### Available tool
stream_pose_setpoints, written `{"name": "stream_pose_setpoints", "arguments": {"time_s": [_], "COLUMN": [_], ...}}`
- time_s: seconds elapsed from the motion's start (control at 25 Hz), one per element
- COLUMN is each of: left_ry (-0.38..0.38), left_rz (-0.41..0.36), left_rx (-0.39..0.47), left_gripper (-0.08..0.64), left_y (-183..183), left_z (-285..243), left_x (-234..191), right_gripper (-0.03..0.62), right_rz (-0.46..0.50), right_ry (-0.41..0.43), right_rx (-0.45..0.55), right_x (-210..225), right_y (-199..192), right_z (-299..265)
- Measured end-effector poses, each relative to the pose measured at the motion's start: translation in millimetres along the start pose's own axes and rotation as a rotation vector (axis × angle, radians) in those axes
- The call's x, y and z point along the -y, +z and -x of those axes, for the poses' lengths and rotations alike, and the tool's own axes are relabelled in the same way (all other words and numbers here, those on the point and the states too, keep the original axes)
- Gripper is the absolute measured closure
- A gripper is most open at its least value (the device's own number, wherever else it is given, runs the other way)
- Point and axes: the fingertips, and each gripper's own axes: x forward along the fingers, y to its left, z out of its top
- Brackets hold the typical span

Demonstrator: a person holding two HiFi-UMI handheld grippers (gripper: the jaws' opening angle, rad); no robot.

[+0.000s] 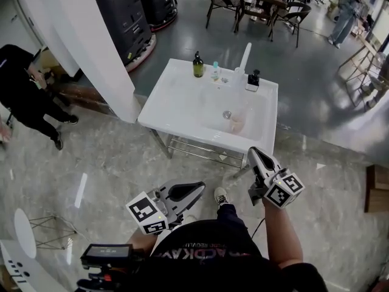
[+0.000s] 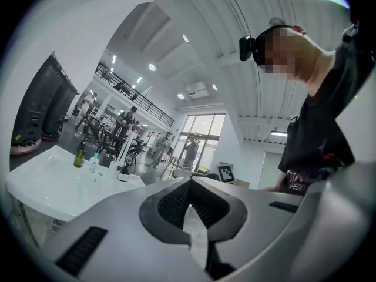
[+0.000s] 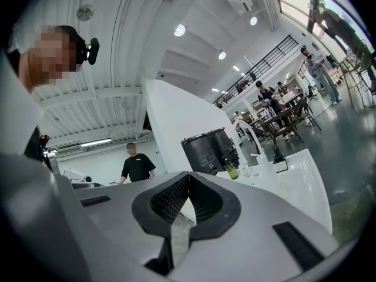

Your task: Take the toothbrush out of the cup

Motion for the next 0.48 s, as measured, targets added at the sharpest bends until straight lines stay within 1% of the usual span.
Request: {"name": "stream_pose_setpoints", "arguments": {"time_s": [0.12,0.28,0.48], "left_ry": [0.010,0.044,0.084], "left_rz": [0.012,0.031,0.051], "left_rx": [0.005,0.021,0.013], "left_gripper": [0.554,0.554,0.552], "left_y": [4,10,7], "left_z": [-10,-17,-24], "left_x": [-8,-21,-38], "right_gripper": [0.581,0.581,0.580], "right_rz": [-0.024,-0.042,-0.059], "right_ry": [-0.016,-0.060,-0.066], "right_rx": [0.005,-0.026,-0.050], "right_x": [26,54,86], "right_y": [6,11,9], "right_z": [-9,-23,-45]}}
